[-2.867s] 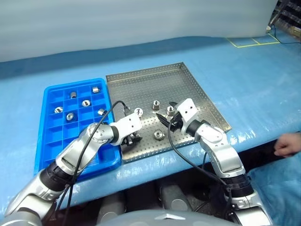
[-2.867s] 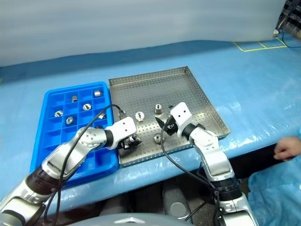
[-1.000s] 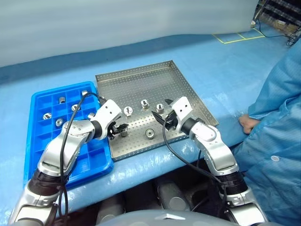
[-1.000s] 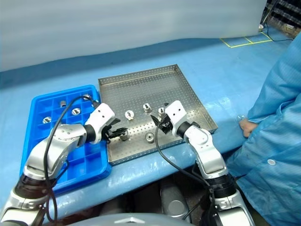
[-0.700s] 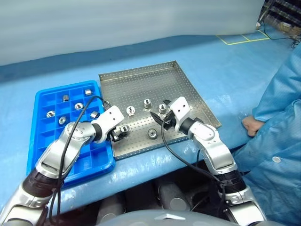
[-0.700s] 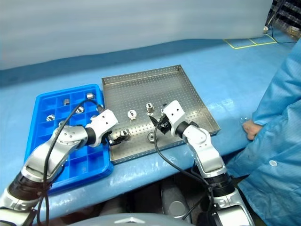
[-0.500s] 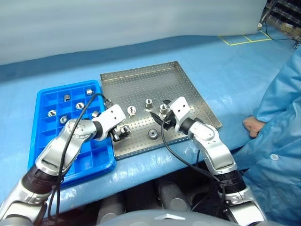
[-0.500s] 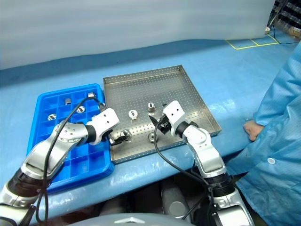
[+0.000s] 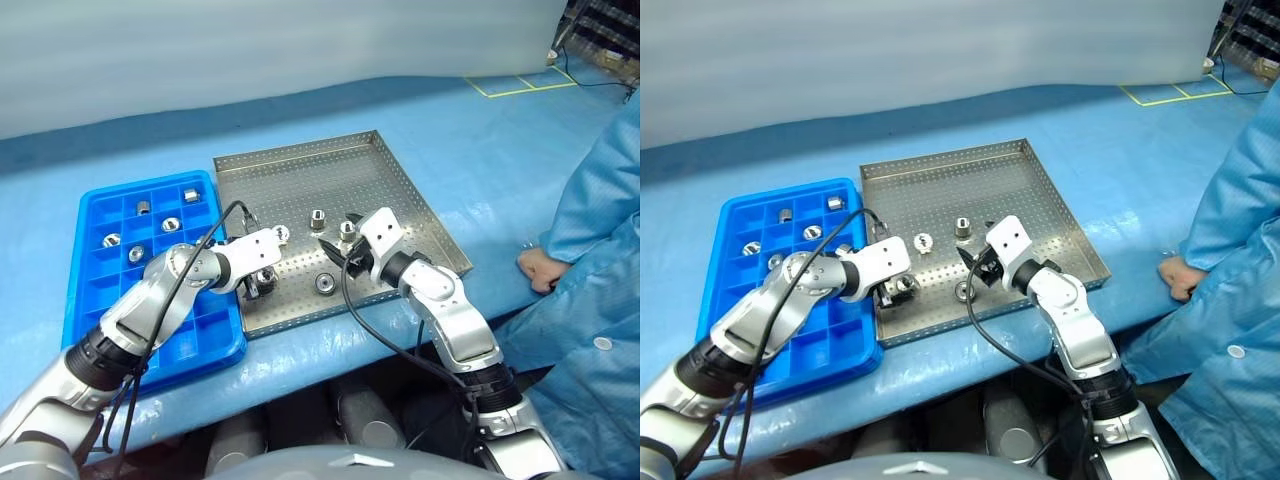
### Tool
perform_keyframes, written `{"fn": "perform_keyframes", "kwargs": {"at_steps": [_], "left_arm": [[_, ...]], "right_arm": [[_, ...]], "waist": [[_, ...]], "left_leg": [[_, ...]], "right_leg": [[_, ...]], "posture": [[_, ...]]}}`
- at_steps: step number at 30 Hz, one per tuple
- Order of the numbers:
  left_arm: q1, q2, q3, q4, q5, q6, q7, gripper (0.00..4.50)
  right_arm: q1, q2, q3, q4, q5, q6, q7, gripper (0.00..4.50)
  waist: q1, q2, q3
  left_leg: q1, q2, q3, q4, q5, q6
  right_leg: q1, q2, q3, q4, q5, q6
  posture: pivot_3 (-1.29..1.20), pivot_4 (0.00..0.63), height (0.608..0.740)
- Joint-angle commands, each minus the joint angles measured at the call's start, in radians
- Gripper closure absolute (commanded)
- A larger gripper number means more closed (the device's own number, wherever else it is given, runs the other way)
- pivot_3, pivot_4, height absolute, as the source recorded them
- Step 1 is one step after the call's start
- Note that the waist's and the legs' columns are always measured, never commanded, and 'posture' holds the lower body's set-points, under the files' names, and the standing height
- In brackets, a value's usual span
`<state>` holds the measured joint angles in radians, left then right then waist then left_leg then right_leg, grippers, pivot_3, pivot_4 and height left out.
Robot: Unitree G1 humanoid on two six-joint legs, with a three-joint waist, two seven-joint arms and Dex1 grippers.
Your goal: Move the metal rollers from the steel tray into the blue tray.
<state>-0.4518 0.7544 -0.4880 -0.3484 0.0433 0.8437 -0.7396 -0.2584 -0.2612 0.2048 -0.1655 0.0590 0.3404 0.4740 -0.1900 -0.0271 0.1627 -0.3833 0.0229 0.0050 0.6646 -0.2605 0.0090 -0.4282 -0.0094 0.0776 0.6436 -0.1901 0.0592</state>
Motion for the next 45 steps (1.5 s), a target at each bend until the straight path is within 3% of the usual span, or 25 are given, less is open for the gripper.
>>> {"fn": "perform_keyframes", "kwargs": {"at_steps": [1, 15, 20, 29, 32, 35, 45], "left_arm": [[0.000, 0.018, -0.030, 0.042, 0.035, -0.009, -0.024, 0.06], [0.029, -0.003, -0.054, 0.095, 0.091, -0.014, -0.068, 0.06], [0.042, -0.010, -0.054, 0.101, 0.103, -0.017, -0.078, 1.60], [0.055, -0.037, 0.004, 0.095, 0.092, -0.022, -0.068, 1.60], [0.061, -0.044, 0.022, 0.092, 0.092, -0.016, -0.065, 2.20], [0.065, -0.044, 0.024, 0.090, 0.098, -0.018, -0.068, 3.16], [0.083, -0.056, 0.060, 0.076, 0.081, -0.007, -0.065, 3.16]], "right_arm": [[-0.014, 0.008, -0.007, -0.019, -0.001, -0.028, -0.009, 0.67], [-0.013, 0.010, -0.012, -0.020, 0.002, -0.035, -0.022, 0.67], [-0.017, 0.010, -0.013, -0.018, 0.002, -0.034, -0.023, 0.67], [-0.022, 0.010, -0.011, -0.015, 0.000, -0.034, -0.023, 0.67], [-0.024, 0.010, -0.009, -0.013, 0.000, -0.036, -0.020, 0.67], [-0.029, 0.013, -0.007, -0.008, 0.000, -0.038, -0.020, 0.67], [-0.033, 0.019, -0.001, 0.003, -0.002, -0.043, -0.014, 0.67]], "waist": [[-0.001, 0.000, 0.000], [-0.015, 0.007, -0.005], [-0.018, 0.012, -0.009], [-0.018, 0.013, -0.010], [-0.017, 0.013, -0.010], [-0.017, 0.013, -0.010], [-0.016, 0.013, -0.010]], "left_leg": [[0.000, 0.000, 0.000, 0.000, 0.000, 0.000], [0.005, 0.000, 0.000, 0.000, 0.000, 0.000], [0.005, 0.000, 0.001, 0.000, 0.000, 0.000], [0.006, 0.000, 0.001, 0.000, 0.000, 0.000], [0.006, 0.000, 0.001, 0.000, 0.000, 0.000], [0.006, 0.000, 0.001, 0.000, 0.000, 0.000], [0.006, 0.000, 0.001, -0.001, 0.000, 0.000]], "right_leg": [[0.000, 0.000, 0.000, 0.000, 0.000, 0.000], [0.004, 0.001, 0.001, 0.001, -0.001, -0.002], [0.004, 0.001, 0.001, 0.001, -0.003, -0.005], [0.005, 0.001, 0.001, 0.001, -0.003, -0.006], [0.005, 0.001, 0.001, 0.001, -0.003, -0.006], [0.005, 0.001, 0.001, 0.001, -0.003, -0.006], [0.005, 0.001, 0.001, 0.000, -0.003, -0.006]], "posture": [[-0.20, 0.150, 0.740], [-0.20, 0.150, 0.740], [-0.20, 0.150, 0.740], [-0.20, 0.150, 0.740], [-0.19, 0.150, 0.740], [-0.19, 0.150, 0.740], [-0.18, 0.150, 0.740]]}}
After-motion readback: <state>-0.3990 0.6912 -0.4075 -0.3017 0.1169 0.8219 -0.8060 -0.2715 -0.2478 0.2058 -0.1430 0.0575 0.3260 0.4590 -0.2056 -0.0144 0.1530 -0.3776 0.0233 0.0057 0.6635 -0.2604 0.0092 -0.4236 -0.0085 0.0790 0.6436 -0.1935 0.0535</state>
